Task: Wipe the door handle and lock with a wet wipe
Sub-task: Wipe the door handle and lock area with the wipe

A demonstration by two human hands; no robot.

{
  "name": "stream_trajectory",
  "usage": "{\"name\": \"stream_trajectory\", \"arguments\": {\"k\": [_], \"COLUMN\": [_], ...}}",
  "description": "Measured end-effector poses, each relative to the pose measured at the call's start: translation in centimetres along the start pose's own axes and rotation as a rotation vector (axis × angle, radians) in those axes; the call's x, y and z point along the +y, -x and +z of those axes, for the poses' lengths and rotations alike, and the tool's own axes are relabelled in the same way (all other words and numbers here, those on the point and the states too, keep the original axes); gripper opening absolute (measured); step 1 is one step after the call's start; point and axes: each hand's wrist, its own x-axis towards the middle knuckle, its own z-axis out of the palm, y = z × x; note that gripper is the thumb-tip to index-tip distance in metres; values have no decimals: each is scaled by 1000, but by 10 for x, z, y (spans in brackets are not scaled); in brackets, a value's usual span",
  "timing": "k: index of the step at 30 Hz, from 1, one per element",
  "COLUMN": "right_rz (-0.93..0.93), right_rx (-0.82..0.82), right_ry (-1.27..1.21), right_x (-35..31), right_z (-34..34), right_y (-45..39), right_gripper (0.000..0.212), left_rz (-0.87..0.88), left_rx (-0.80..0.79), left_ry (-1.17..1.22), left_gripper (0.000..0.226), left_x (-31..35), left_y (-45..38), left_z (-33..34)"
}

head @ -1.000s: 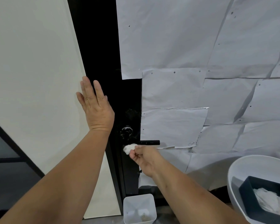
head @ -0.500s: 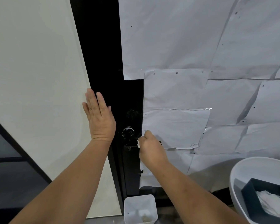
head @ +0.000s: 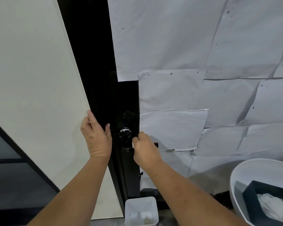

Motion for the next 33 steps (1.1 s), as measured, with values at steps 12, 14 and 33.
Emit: {"name": "stream_trajectory", "arguments": {"k": [12, 14, 33], "right_rz": [-81, -62, 150], "right_rx": [33, 37, 94], "right_ry": [-39, -30, 38], "right_x": [-14, -20, -38], "right_z": [6, 13, 27], "right_y": [-6, -9, -5], "right_gripper": [23, 24, 25], "left_rz": [-32, -15, 151], "left_rx": [-65, -60, -61], "left_ry": [-177, -191, -117], "left_gripper": [94, 94, 92], "left_x": [-3, -9, -37], "left_y": [5, 5, 2], "left_z": [-8, -5, 4]}}
